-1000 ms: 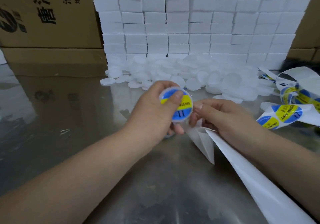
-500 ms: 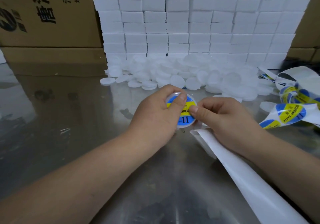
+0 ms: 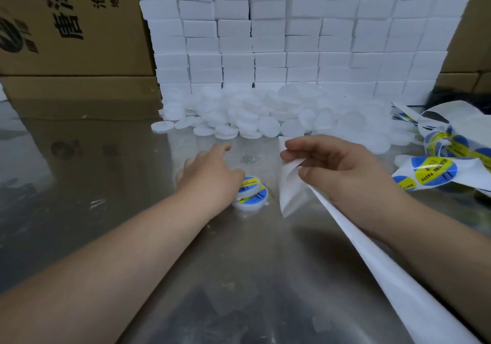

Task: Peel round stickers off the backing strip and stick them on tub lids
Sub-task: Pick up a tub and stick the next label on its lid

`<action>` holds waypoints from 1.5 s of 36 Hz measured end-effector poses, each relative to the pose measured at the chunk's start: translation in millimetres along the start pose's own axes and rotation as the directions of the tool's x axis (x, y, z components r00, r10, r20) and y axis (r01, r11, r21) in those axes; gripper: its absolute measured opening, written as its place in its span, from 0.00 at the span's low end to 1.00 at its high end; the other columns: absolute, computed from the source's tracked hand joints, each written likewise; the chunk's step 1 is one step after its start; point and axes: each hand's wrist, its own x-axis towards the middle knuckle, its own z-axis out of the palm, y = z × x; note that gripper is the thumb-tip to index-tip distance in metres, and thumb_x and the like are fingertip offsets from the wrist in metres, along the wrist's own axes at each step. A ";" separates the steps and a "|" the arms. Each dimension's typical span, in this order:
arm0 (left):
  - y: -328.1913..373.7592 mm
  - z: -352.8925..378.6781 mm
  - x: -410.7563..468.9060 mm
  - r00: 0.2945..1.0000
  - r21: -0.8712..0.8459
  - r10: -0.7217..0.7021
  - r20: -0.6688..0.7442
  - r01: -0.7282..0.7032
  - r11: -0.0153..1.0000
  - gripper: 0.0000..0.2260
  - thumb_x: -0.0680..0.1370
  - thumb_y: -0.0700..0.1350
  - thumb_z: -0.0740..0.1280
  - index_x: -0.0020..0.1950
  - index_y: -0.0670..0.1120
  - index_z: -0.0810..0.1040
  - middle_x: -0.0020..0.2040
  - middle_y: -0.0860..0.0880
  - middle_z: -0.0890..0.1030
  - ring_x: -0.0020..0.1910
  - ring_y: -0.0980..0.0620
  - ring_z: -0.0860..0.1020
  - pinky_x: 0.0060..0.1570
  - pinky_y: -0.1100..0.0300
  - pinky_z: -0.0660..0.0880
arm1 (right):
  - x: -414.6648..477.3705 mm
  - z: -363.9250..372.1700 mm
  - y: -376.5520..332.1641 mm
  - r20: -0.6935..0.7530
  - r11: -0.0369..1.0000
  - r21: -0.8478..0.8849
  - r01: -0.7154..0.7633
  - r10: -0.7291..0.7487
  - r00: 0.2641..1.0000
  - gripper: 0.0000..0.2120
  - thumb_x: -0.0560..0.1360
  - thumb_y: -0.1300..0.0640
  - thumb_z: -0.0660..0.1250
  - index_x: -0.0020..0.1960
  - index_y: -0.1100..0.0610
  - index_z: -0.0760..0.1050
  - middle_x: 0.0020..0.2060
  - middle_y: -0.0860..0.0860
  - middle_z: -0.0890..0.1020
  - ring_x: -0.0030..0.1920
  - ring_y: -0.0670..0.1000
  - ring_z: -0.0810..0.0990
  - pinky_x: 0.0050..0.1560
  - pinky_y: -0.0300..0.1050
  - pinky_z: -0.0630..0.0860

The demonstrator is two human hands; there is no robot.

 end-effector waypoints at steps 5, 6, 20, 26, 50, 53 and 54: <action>14.2 -9.4 -14.9 0.970 -0.528 0.241 -0.043 -0.227 0.818 0.12 0.79 0.49 0.59 0.61 0.56 0.73 0.53 0.60 0.78 0.55 0.64 0.73 0.50 0.75 0.65 | -2.8 -1.6 -4.8 0.050 0.998 0.043 0.041 -0.043 0.998 0.19 0.72 0.74 0.61 0.48 0.51 0.77 0.40 0.39 0.84 0.40 0.37 0.80 0.41 0.27 0.72; 18.2 -10.4 -21.0 0.959 -0.593 0.281 0.029 -0.210 0.777 0.11 0.79 0.49 0.58 0.60 0.58 0.73 0.51 0.61 0.79 0.53 0.68 0.73 0.47 0.78 0.65 | -3.6 -1.5 -6.3 0.065 0.997 0.052 0.058 -0.061 0.996 0.19 0.73 0.74 0.61 0.48 0.51 0.77 0.40 0.39 0.84 0.41 0.37 0.80 0.41 0.27 0.72; 29.4 -16.4 -34.5 0.930 -0.893 0.308 0.200 0.044 0.447 0.08 0.76 0.40 0.63 0.52 0.50 0.78 0.38 0.54 0.82 0.38 0.58 0.79 0.41 0.68 0.73 | -11.2 1.2 -13.9 0.229 0.992 0.118 0.053 -0.079 0.970 0.10 0.65 0.64 0.63 0.33 0.56 0.83 0.32 0.49 0.84 0.38 0.43 0.82 0.43 0.31 0.74; 32.1 -21.6 -32.4 0.966 -0.921 0.195 0.169 0.085 0.379 0.10 0.76 0.36 0.62 0.47 0.49 0.78 0.36 0.51 0.81 0.35 0.52 0.77 0.42 0.58 0.73 | -13.6 1.7 -11.8 0.259 0.995 0.098 -0.035 0.009 0.966 0.10 0.66 0.60 0.63 0.35 0.55 0.84 0.32 0.52 0.85 0.38 0.47 0.83 0.45 0.35 0.76; 30.2 -21.7 -39.3 0.939 -0.603 0.311 0.146 -0.165 0.781 0.14 0.73 0.34 0.62 0.38 0.52 0.80 0.28 0.58 0.77 0.27 0.60 0.70 0.28 0.72 0.66 | 8.4 -7.1 -3.1 -0.224 0.867 0.407 -0.288 0.400 0.889 0.09 0.74 0.50 0.65 0.46 0.55 0.78 0.45 0.53 0.85 0.51 0.51 0.82 0.59 0.49 0.75; 30.5 -13.9 -44.7 0.883 -0.520 0.369 0.290 -0.178 0.835 0.13 0.73 0.35 0.64 0.39 0.54 0.79 0.27 0.59 0.75 0.28 0.62 0.70 0.31 0.71 0.67 | 8.0 -6.0 0.4 -0.297 0.927 0.278 -0.252 0.332 0.895 0.03 0.72 0.61 0.66 0.41 0.56 0.78 0.42 0.50 0.84 0.50 0.54 0.81 0.61 0.56 0.73; 31.0 -12.7 -45.6 0.873 -0.514 0.369 0.320 -0.167 0.841 0.12 0.73 0.36 0.64 0.39 0.54 0.79 0.27 0.59 0.74 0.28 0.62 0.70 0.31 0.70 0.67 | 8.2 -6.2 1.4 -0.304 0.936 0.252 -0.246 0.318 0.898 0.06 0.71 0.64 0.65 0.41 0.56 0.78 0.43 0.49 0.85 0.49 0.54 0.82 0.60 0.56 0.74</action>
